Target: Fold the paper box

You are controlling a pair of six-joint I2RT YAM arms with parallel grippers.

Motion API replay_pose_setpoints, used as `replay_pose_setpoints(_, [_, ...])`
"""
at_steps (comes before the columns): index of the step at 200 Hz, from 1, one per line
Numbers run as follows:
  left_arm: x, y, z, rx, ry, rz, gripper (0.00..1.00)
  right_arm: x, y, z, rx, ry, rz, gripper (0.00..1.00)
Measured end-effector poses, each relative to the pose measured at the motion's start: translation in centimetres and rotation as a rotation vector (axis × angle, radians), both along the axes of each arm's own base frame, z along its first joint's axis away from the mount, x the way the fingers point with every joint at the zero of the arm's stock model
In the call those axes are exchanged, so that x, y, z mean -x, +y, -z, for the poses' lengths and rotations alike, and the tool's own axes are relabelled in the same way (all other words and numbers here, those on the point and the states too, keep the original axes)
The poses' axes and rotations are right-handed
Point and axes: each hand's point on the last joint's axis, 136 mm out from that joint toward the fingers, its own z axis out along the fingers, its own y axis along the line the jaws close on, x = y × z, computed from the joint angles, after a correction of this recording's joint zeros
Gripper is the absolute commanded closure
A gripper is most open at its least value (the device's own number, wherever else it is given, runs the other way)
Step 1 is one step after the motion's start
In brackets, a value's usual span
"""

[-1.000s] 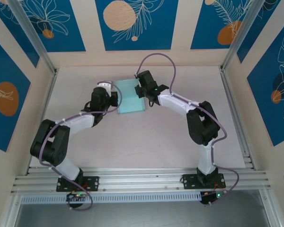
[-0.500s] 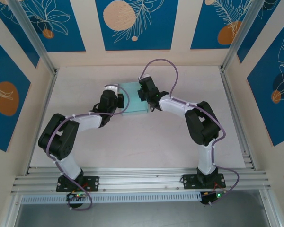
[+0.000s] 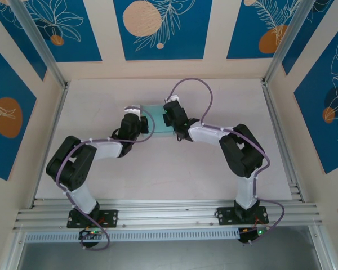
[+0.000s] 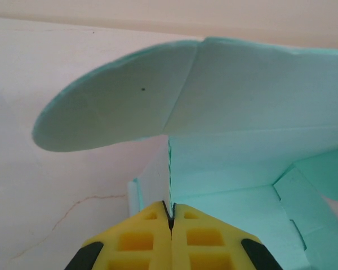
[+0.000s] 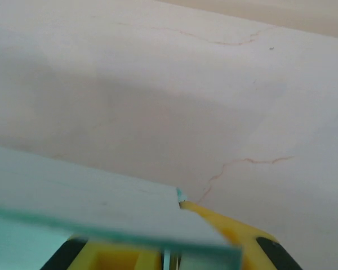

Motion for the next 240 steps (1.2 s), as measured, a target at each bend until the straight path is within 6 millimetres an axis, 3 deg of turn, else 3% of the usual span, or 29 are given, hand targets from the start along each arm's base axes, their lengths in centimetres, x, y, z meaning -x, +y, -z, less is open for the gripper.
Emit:
replay_pose_setpoints(61, [2.7,0.8,3.8,-0.027,0.075,0.003,1.00,3.4,0.9,2.8,0.006,0.014,-0.029,0.85])
replay_pose_setpoints(103, [3.3,1.0,4.5,-0.031,0.091,-0.001,0.98,4.4,1.2,3.7,-0.014,0.034,-0.023,0.85])
replay_pose_setpoints(150, [3.8,0.9,4.6,-0.009,0.095,-0.002,0.75,4.6,1.1,3.9,-0.029,0.040,-0.011,0.85])
replay_pose_setpoints(185, [4.9,0.8,4.5,0.012,0.097,0.001,0.62,5.4,1.4,5.3,-0.026,0.059,-0.026,0.85])
replay_pose_setpoints(240, [6.4,0.5,3.8,0.075,0.108,0.025,0.11,5.4,2.2,5.3,-0.046,0.045,-0.042,0.85])
